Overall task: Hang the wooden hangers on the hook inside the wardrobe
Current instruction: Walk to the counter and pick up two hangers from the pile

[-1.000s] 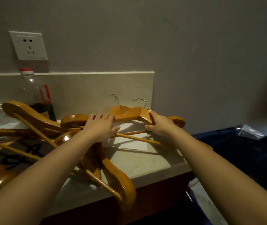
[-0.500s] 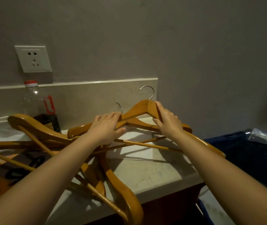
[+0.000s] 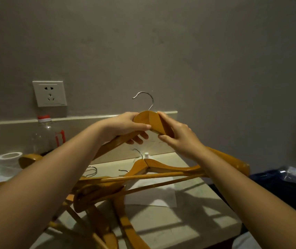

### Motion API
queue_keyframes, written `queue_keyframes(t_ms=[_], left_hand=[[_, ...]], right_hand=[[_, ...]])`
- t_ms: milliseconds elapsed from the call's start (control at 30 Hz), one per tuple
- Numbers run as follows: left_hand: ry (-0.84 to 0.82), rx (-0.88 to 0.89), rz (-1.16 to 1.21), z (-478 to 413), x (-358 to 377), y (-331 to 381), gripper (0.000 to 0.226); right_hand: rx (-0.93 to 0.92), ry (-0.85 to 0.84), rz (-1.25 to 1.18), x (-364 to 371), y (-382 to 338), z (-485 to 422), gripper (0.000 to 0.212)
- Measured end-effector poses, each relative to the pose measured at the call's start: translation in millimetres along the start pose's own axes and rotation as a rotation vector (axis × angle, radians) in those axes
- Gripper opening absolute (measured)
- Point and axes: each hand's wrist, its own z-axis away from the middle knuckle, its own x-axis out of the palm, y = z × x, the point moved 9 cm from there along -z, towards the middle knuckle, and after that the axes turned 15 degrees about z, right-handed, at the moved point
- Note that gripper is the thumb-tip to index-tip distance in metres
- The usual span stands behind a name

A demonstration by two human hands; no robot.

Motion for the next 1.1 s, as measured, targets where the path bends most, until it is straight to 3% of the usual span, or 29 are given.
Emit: queue_keyframes(t_ms=[100, 200, 500, 633, 833, 967, 1100], left_hand=[[-0.027, -0.022, 0.053, 4, -7, -5, 0.013], [0.03, -0.001, 0.056, 4, -19, -8, 0.018], [0.469, 0.019, 0.15, 23, -96, -42, 0.028], [0.648, 0.04, 0.226, 34, -114, -55, 0.03], [0.679, 0.095, 0.214, 46, -112, -57, 0.02], [0.672, 0.093, 0.208, 54, -113, -57, 0.018], [0.676, 0.073, 0.208, 59, -113, -61, 0.018]], right_hand=[[-0.033, -0.042, -0.076, 7, -5, -8, 0.076], [-0.044, -0.051, -0.064, 12, -7, -22, 0.075], [0.04, 0.02, -0.04, 36, 30, -32, 0.048], [0.147, -0.19, -0.084, 80, 46, -22, 0.03], [0.238, -0.546, -0.067, 155, 55, -6, 0.052], [0.25, -0.612, -0.048, 184, 55, -7, 0.046], [0.223, -0.576, -0.014, 195, 54, -13, 0.041]])
